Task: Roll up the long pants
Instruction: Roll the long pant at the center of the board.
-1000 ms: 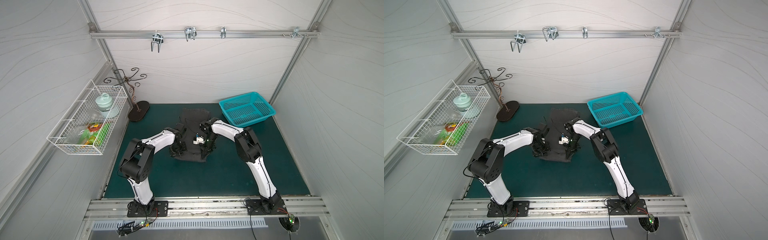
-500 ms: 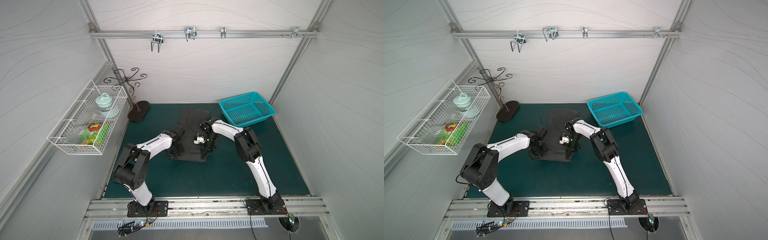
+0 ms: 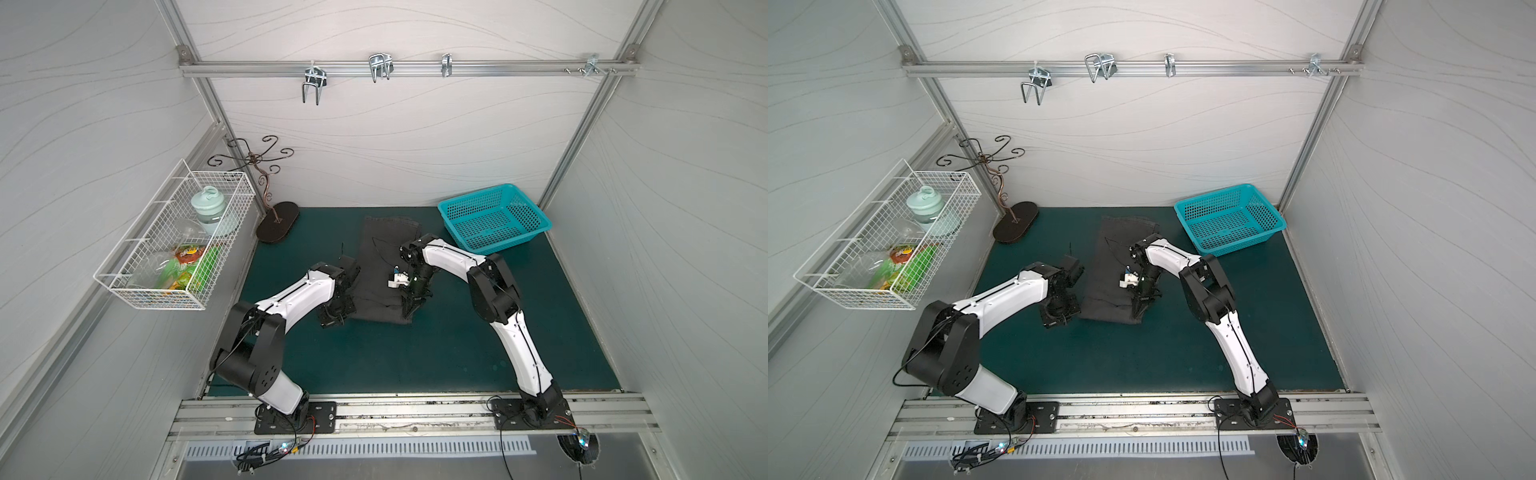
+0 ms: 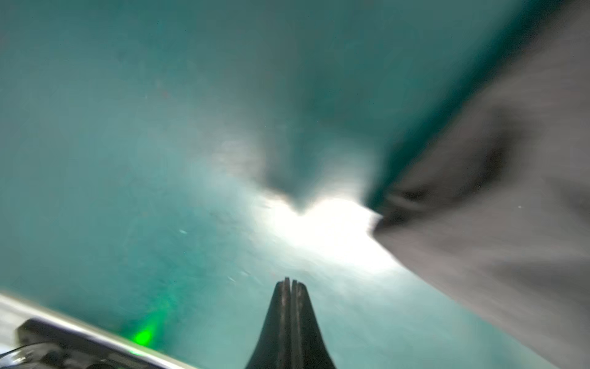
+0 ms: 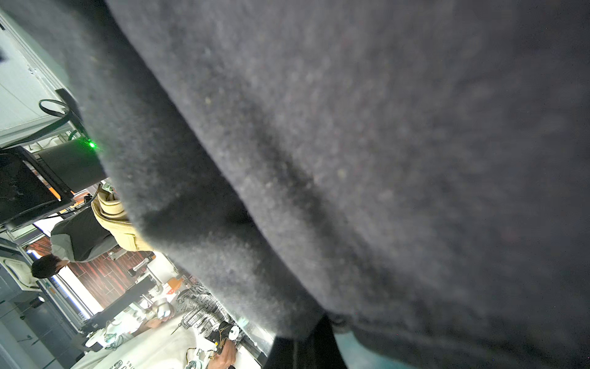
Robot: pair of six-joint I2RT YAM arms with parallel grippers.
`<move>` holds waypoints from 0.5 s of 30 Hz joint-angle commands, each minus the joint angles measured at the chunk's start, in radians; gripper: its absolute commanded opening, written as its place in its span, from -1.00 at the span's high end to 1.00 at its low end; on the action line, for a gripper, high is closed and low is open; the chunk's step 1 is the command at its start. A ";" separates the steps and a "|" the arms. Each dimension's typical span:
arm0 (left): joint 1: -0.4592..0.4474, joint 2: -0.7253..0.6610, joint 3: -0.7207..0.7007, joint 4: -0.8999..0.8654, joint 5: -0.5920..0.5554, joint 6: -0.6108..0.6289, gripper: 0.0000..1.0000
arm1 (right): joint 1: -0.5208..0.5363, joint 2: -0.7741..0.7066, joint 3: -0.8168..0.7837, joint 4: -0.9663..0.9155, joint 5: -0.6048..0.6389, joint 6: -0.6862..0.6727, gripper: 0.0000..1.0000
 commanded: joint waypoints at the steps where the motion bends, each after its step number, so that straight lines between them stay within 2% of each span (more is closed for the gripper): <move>1: -0.002 -0.071 0.060 0.089 0.070 0.003 1.00 | -0.034 0.061 -0.013 0.131 0.209 0.017 1.00; 4: -0.001 -0.064 0.061 0.193 0.102 0.002 1.00 | -0.034 0.061 -0.005 0.129 0.203 0.019 1.00; 10: -0.002 0.090 0.104 0.288 0.194 0.000 1.00 | -0.032 0.065 0.008 0.123 0.195 0.022 1.00; 15: -0.002 0.172 0.088 0.366 0.188 -0.005 1.00 | -0.033 0.064 0.012 0.119 0.192 0.019 1.00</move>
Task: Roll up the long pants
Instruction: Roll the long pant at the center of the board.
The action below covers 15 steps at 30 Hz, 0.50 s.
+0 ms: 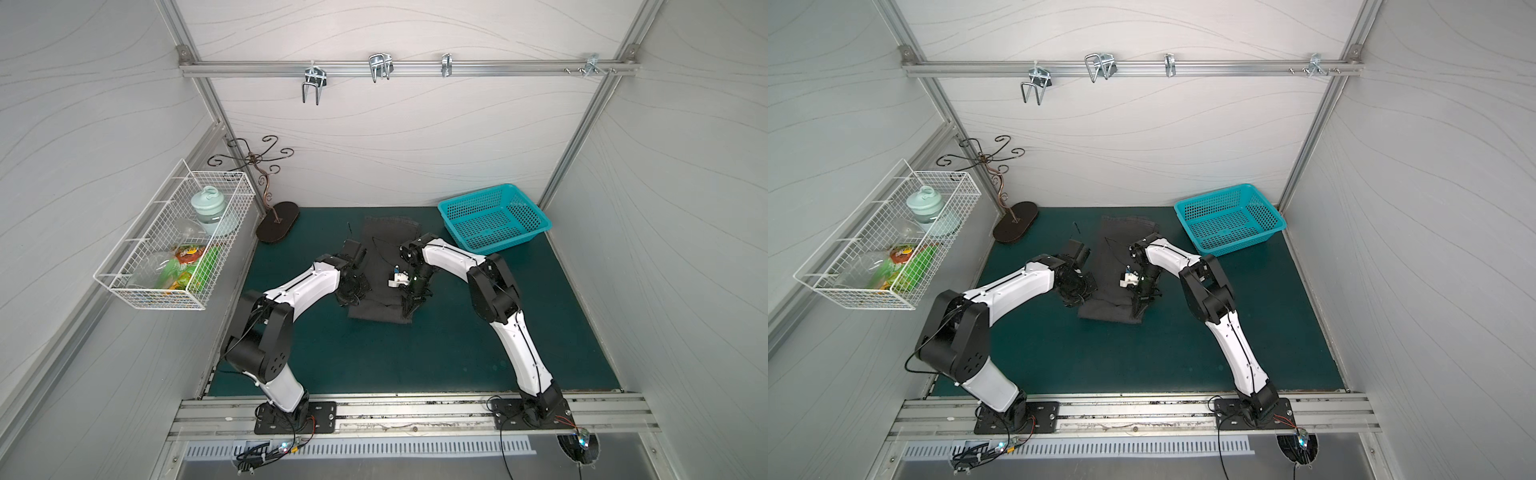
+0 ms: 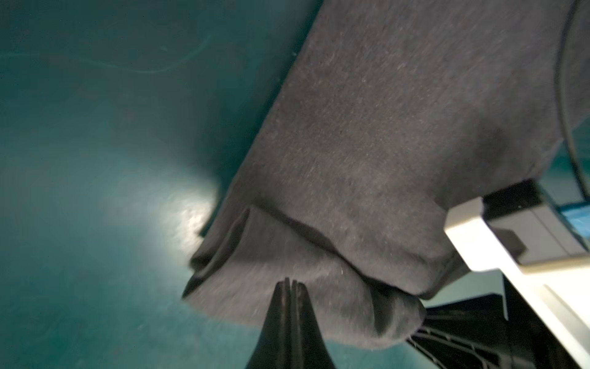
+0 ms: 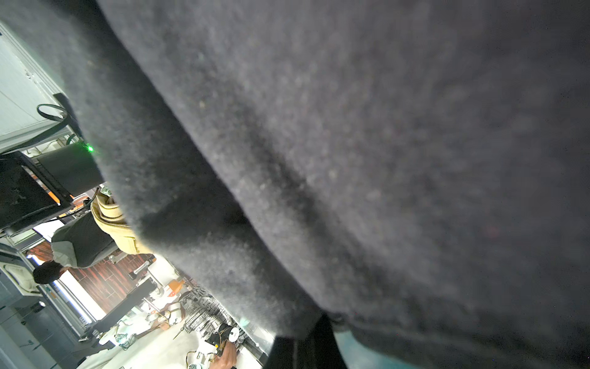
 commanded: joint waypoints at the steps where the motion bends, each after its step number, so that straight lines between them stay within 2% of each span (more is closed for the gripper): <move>1: -0.001 0.048 0.012 0.072 0.013 -0.001 1.00 | -0.033 0.062 0.000 0.122 0.179 0.004 1.00; 5: -0.001 0.093 0.008 0.063 -0.013 0.012 1.00 | -0.033 0.059 -0.010 0.122 0.182 0.003 1.00; 15: 0.011 0.069 -0.079 -0.015 -0.148 0.026 1.00 | -0.045 0.062 -0.015 0.118 0.182 0.007 1.00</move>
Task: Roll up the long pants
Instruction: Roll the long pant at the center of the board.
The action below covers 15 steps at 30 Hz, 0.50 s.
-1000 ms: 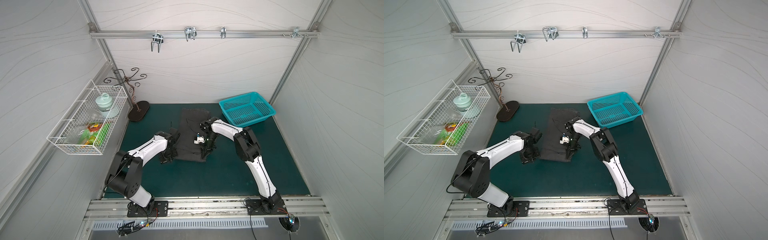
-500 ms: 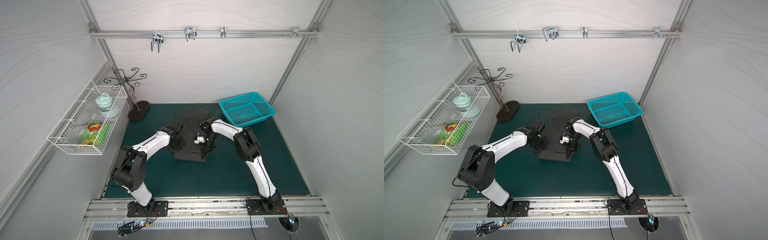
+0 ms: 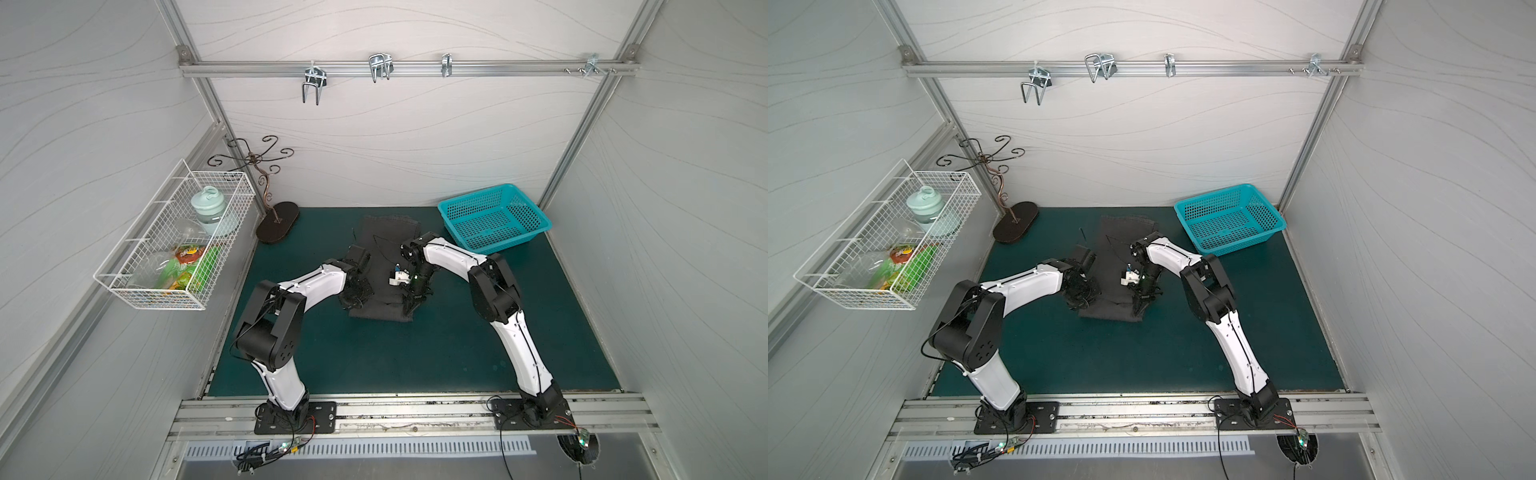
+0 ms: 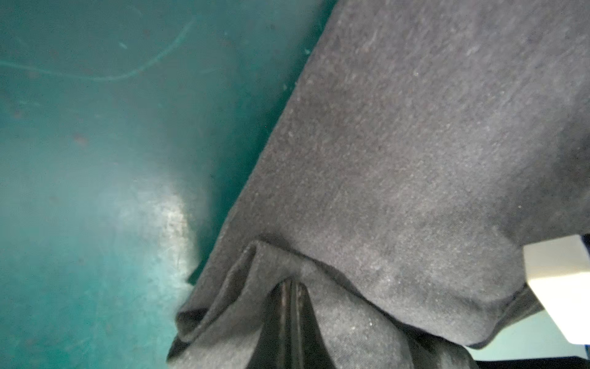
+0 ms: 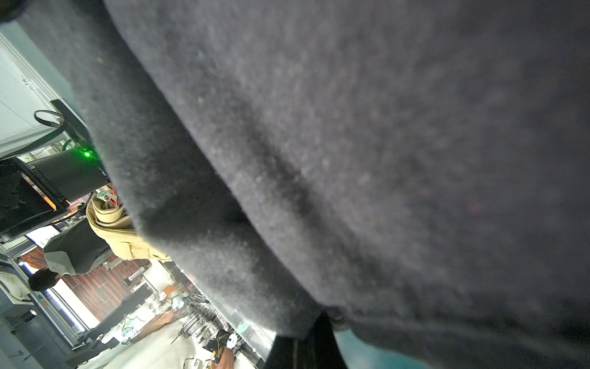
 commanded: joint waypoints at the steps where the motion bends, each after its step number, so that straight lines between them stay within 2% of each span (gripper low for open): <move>1: 0.017 0.005 -0.044 -0.090 -0.105 0.021 1.00 | -0.039 0.063 -0.020 0.113 0.176 0.008 1.00; 10: 0.047 -0.032 -0.098 -0.120 -0.146 0.022 1.00 | -0.059 0.074 -0.011 0.100 0.195 0.019 1.00; 15: 0.048 -0.013 -0.068 -0.120 -0.128 0.034 1.00 | -0.049 0.035 -0.015 0.122 0.228 0.012 1.00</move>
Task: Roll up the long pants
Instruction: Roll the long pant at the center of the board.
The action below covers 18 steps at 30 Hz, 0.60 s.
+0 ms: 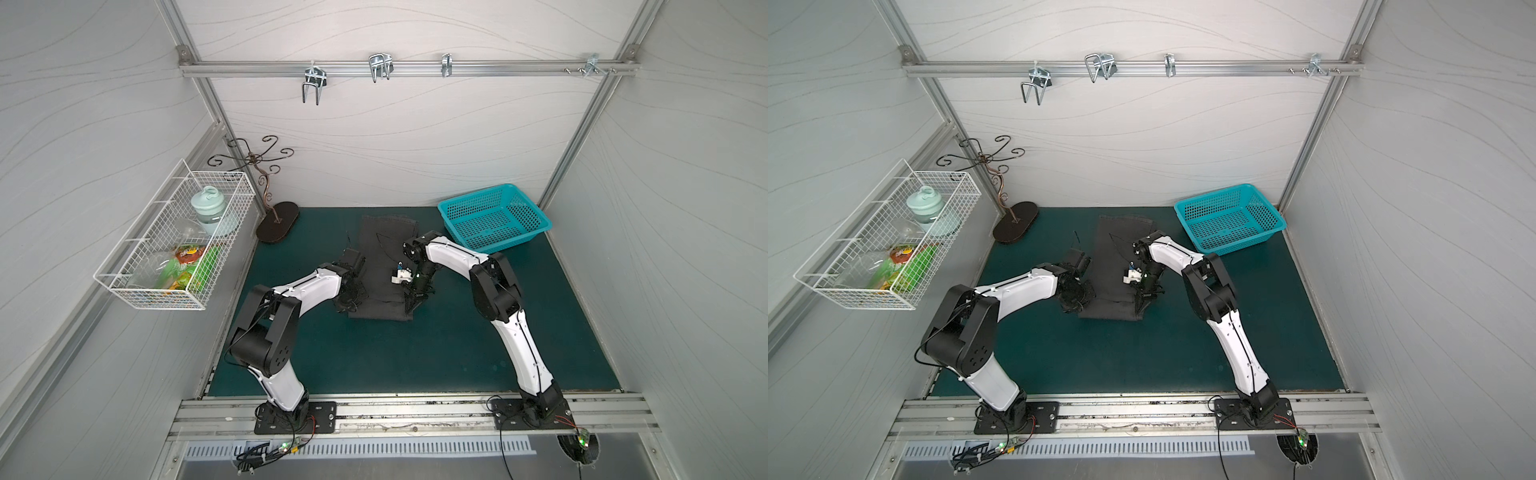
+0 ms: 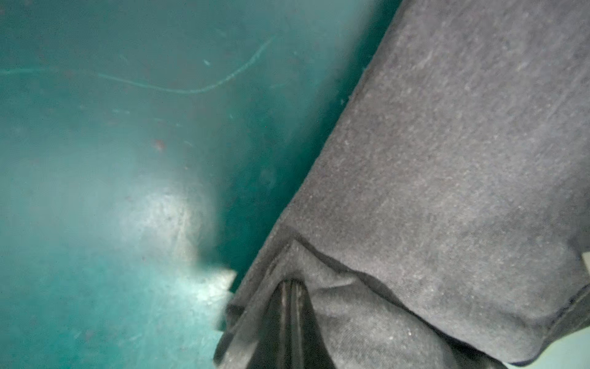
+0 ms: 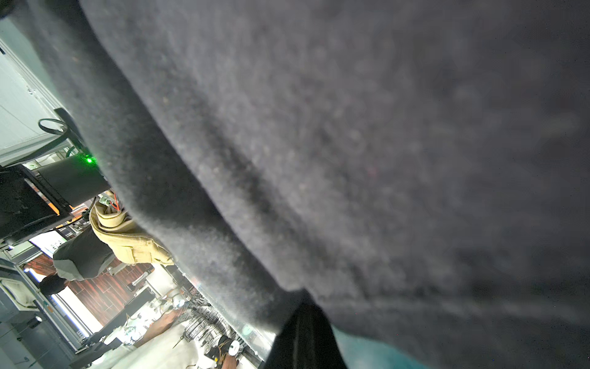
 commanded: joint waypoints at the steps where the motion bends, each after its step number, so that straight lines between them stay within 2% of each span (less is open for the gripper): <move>1: 0.022 0.039 0.007 -0.130 -0.082 0.026 1.00 | -0.020 0.004 -0.031 0.134 0.244 0.001 1.00; 5: 0.022 0.089 0.074 -0.132 -0.059 0.046 1.00 | 0.023 -0.157 -0.145 0.228 0.355 -0.029 0.98; 7: 0.022 0.115 0.110 -0.140 -0.051 0.059 1.00 | 0.049 -0.253 -0.219 0.277 0.409 -0.042 0.83; 11: 0.022 0.152 0.168 -0.148 -0.042 0.084 1.00 | 0.131 -0.503 -0.437 0.438 0.563 -0.083 0.42; 12: 0.023 0.160 0.180 -0.152 -0.040 0.090 1.00 | 0.151 -0.557 -0.484 0.471 0.594 -0.084 0.38; 14: 0.022 0.177 0.205 -0.159 -0.035 0.104 1.00 | 0.195 -0.664 -0.584 0.538 0.654 -0.085 0.36; 18: 0.022 0.193 0.231 -0.163 -0.024 0.118 1.00 | 0.269 -0.764 -0.666 0.572 0.749 -0.116 0.46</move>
